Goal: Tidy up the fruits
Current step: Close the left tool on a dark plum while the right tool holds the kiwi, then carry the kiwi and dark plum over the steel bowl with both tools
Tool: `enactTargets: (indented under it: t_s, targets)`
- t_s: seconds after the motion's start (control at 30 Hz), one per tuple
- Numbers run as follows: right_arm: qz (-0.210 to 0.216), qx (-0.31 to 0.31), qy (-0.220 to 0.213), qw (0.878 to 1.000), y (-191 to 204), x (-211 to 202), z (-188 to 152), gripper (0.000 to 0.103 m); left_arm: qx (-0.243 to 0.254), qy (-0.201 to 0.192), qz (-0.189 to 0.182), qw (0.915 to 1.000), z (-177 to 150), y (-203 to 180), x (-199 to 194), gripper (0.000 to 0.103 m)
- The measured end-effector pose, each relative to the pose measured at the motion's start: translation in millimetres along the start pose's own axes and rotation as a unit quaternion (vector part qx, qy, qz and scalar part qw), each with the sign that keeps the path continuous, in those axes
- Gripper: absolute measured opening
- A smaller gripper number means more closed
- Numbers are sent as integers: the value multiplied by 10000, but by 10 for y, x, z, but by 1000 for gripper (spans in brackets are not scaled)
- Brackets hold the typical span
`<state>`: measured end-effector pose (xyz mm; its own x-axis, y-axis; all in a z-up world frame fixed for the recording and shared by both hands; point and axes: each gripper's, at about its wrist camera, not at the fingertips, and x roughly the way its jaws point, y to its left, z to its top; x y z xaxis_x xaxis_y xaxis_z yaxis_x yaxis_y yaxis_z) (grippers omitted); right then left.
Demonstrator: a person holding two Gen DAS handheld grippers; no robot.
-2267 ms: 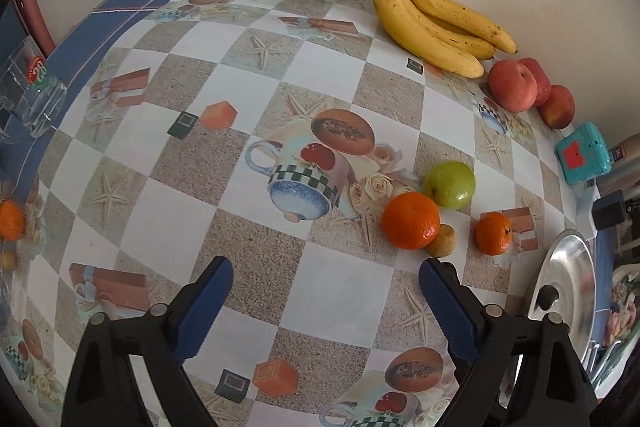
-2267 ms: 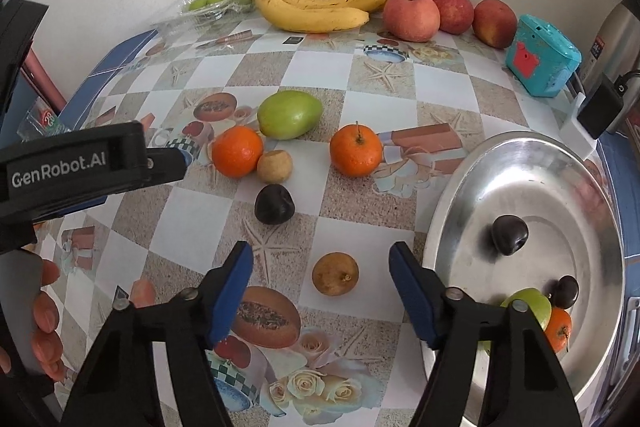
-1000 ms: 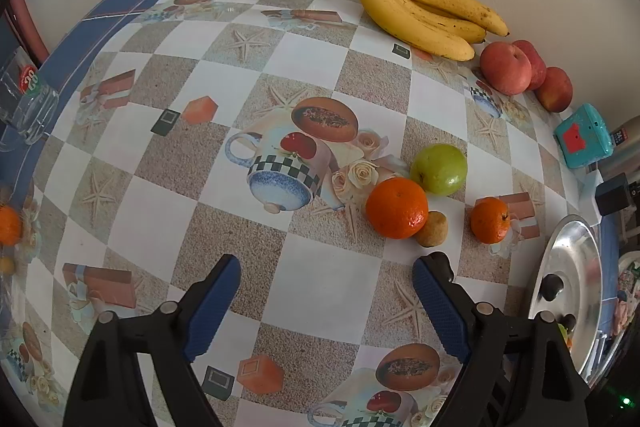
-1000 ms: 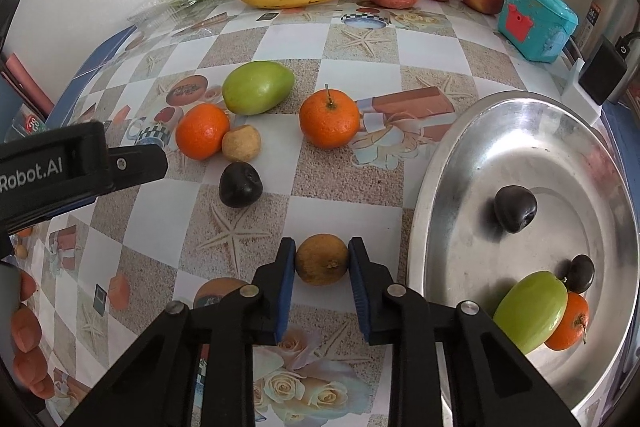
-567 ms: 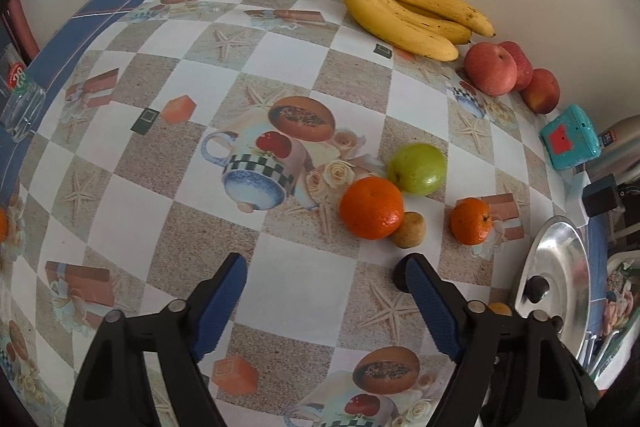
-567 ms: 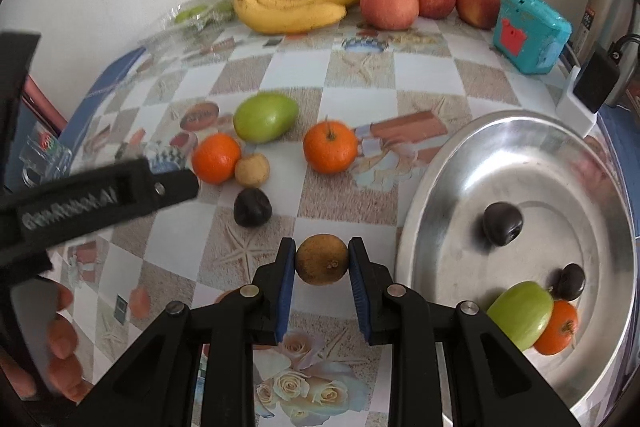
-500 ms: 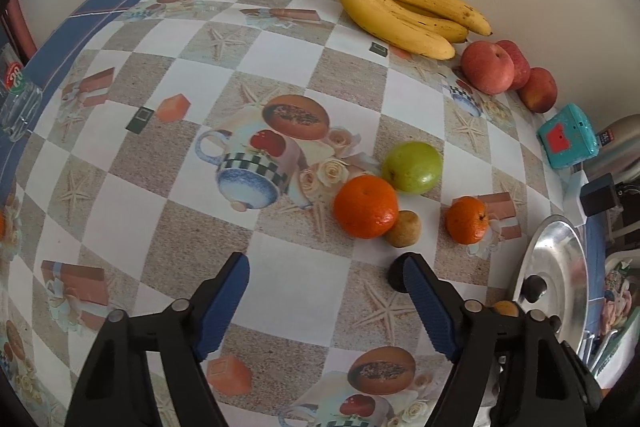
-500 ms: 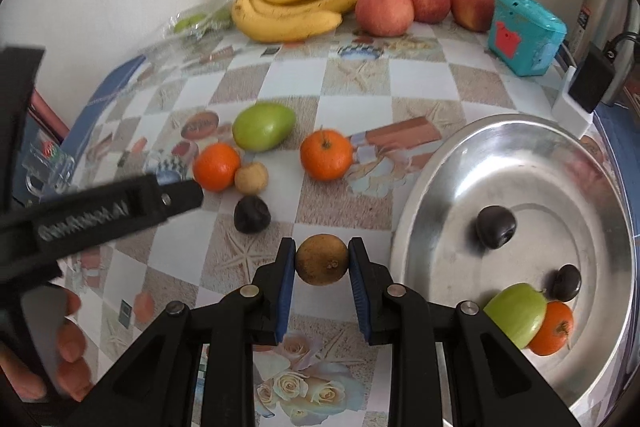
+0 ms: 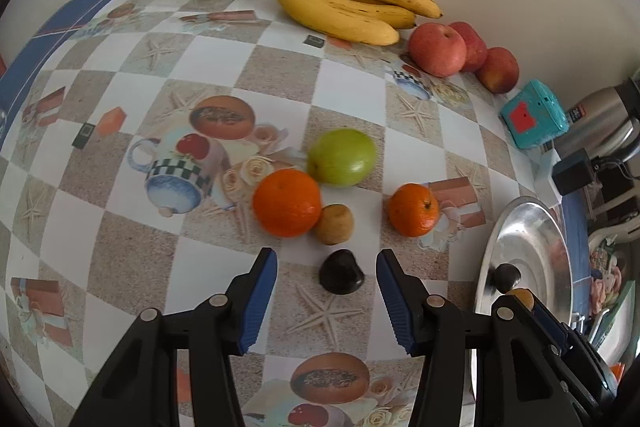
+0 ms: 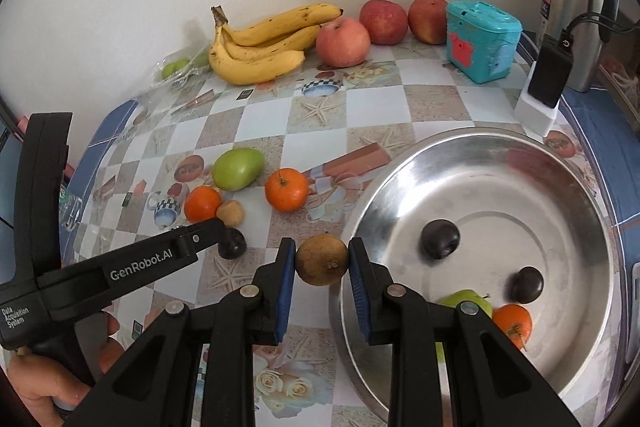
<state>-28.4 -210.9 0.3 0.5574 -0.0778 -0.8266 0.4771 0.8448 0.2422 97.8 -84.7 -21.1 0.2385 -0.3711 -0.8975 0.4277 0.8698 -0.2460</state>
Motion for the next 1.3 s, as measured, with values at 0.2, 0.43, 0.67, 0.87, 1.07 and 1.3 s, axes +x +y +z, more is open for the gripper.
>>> enactTargets:
  t_s: [0.2, 0.43, 0.67, 0.87, 1.07, 1.3]
  targets:
    - [6, 0, 13, 10000, -35, -12, -1, 28, 32, 85, 68, 9999, -31, -49, 94, 56]
    - [-4, -25, 44, 10000, -52, -10, -8, 28, 68, 115, 103, 9999, -40, -85, 189, 55]
    - [-10, -12, 51, 10000, -83, -6, -10, 28, -7, 132, 124, 9998, -38, -62, 230, 43]
    - [-14, 5, 59, 10000, -91, -8, -12, 28, -65, 157, 21, 9999, -37, -47, 235, 31]
    - [-14, 5, 69, 10000, -96, -7, -14, 28, -72, 173, -20, 9998, -43, -48, 229, 29]
    - [-18, 19, 86, 10000, -107, -2, -17, 28, -106, 180, -57, 9998, -47, -32, 224, 28]
